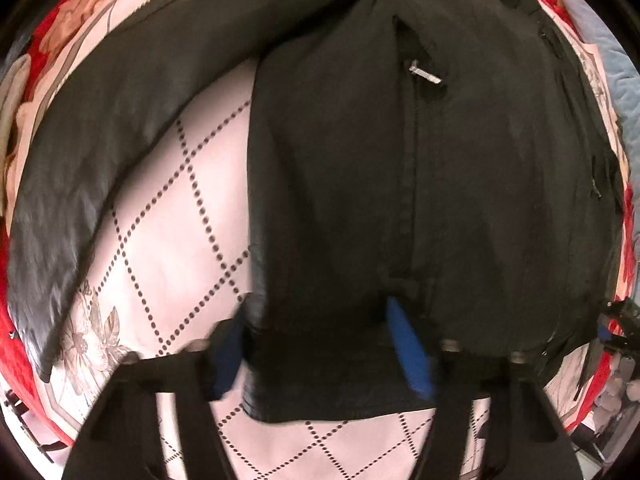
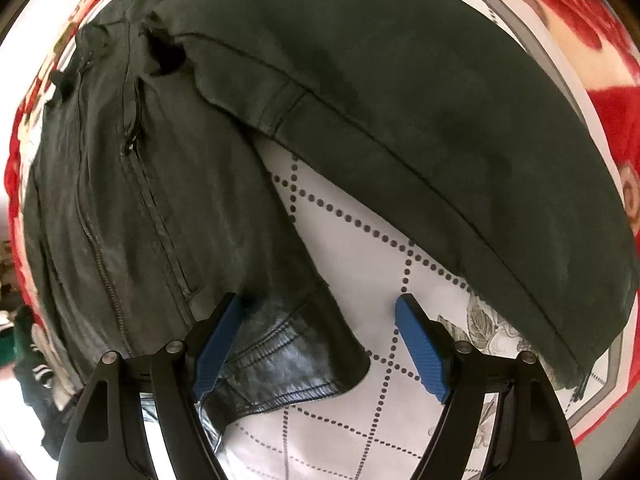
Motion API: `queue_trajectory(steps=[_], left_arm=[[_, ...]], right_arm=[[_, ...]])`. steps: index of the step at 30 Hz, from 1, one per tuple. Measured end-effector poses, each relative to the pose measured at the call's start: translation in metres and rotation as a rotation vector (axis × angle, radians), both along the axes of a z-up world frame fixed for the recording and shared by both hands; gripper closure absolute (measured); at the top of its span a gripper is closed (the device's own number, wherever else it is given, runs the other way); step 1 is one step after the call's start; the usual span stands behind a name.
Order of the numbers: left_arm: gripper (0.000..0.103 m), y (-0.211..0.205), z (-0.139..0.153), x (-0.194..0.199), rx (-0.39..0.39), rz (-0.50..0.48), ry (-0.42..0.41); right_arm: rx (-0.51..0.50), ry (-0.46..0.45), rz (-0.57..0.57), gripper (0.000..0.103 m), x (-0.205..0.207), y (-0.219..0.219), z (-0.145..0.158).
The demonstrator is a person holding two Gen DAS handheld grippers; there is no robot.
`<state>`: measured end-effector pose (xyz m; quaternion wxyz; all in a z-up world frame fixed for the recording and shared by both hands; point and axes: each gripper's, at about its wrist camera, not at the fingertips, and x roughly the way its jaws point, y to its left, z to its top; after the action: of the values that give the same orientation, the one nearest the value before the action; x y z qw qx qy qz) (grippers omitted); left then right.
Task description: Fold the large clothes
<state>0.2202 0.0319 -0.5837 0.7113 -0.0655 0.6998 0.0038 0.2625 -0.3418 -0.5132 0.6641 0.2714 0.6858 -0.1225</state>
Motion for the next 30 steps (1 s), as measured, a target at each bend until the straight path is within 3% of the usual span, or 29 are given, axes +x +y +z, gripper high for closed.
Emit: queue_trajectory(steps=[1, 2, 4, 5, 8, 13, 21, 24, 28, 30], left_arm=[[0.074, -0.003, 0.003, -0.003, 0.016, 0.000, -0.013], [0.079, -0.005, 0.008, -0.005, 0.027, 0.000, -0.025], [0.086, -0.008, 0.014, -0.014, 0.028, 0.010, -0.052], [0.086, -0.009, 0.017, -0.018, 0.032, 0.012, -0.063], [0.087, -0.013, 0.027, -0.039, 0.064, -0.004, -0.090], [0.089, -0.021, 0.053, -0.083, 0.074, -0.011, -0.076], [0.088, -0.013, 0.051, -0.194, 0.082, 0.006, 0.059], [0.081, -0.014, 0.049, -0.224, 0.137, -0.009, 0.096], [0.072, -0.032, 0.069, -0.252, 0.255, -0.075, 0.105], [0.064, -0.042, 0.089, -0.263, 0.297, -0.114, 0.062]], right_arm=[[-0.011, -0.012, 0.022, 0.039, 0.002, 0.006, 0.000], [-0.015, -0.022, 0.042, 0.056, 0.003, 0.012, 0.000], [-0.041, -0.026, 0.059, 0.076, 0.003, 0.020, -0.002], [-0.050, -0.031, 0.060, 0.083, 0.001, 0.022, -0.003], [-0.052, -0.059, 0.046, 0.092, -0.011, 0.025, -0.004], [-0.053, -0.023, 0.063, 0.093, -0.041, 0.027, -0.009], [0.006, 0.090, 0.027, 0.093, -0.124, 0.026, -0.034], [0.060, 0.165, 0.001, 0.091, -0.152, 0.025, -0.058], [0.157, 0.143, -0.105, 0.079, -0.167, 0.008, -0.072], [0.184, 0.107, -0.187, 0.063, -0.179, -0.007, -0.070]])
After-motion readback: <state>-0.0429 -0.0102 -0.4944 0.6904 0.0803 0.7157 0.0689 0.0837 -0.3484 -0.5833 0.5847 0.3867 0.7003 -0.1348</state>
